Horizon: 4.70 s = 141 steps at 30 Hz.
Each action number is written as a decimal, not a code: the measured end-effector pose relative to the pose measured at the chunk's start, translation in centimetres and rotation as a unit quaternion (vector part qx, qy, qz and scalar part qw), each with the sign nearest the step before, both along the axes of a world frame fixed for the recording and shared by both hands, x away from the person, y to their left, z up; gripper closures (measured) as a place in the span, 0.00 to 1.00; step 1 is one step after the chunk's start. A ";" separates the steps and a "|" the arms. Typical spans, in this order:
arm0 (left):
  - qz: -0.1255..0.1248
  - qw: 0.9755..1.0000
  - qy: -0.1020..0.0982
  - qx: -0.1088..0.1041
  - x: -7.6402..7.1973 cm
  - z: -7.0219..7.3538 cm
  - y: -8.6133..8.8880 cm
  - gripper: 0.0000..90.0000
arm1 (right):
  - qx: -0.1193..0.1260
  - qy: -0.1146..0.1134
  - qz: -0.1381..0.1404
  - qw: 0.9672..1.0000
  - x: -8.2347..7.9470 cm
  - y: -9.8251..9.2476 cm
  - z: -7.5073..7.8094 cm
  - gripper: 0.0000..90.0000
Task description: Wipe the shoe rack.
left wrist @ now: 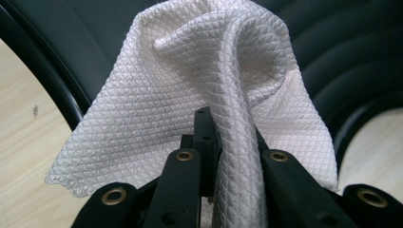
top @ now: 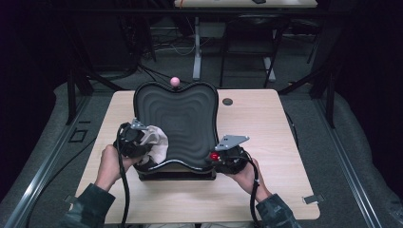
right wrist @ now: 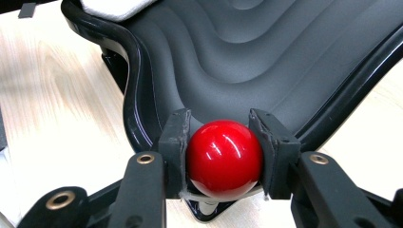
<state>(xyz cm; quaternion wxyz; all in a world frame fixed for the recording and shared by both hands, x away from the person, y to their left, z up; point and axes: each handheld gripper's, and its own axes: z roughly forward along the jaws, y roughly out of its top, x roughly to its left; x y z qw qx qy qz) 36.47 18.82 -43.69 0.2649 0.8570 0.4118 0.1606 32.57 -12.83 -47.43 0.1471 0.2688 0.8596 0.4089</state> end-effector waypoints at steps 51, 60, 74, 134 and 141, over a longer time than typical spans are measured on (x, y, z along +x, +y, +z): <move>0.107 0.994 -0.034 0.011 14.1 7.9 -1.9 0.92 | 0.007 -0.005 0.016 1.000 0.2 -0.1 -0.2 0.67; 0.112 0.993 -0.036 0.014 14.2 8.0 -1.4 0.92 | 0.007 -0.011 0.036 0.999 0.5 0.1 -0.3 0.67; 0.078 0.996 -0.044 0.001 14.3 7.8 -2.8 0.91 | 0.018 -0.005 0.040 0.999 0.7 0.0 -0.5 0.66; 0.001 0.999 -0.016 -0.031 2.4 0.7 -2.5 0.92 | 0.011 -0.020 0.029 0.999 0.4 0.3 -0.7 0.66; -0.008 1.000 -0.020 -0.019 1.3 0.2 -2.9 0.92 | 0.009 -0.020 0.027 0.999 0.4 0.2 -0.7 0.66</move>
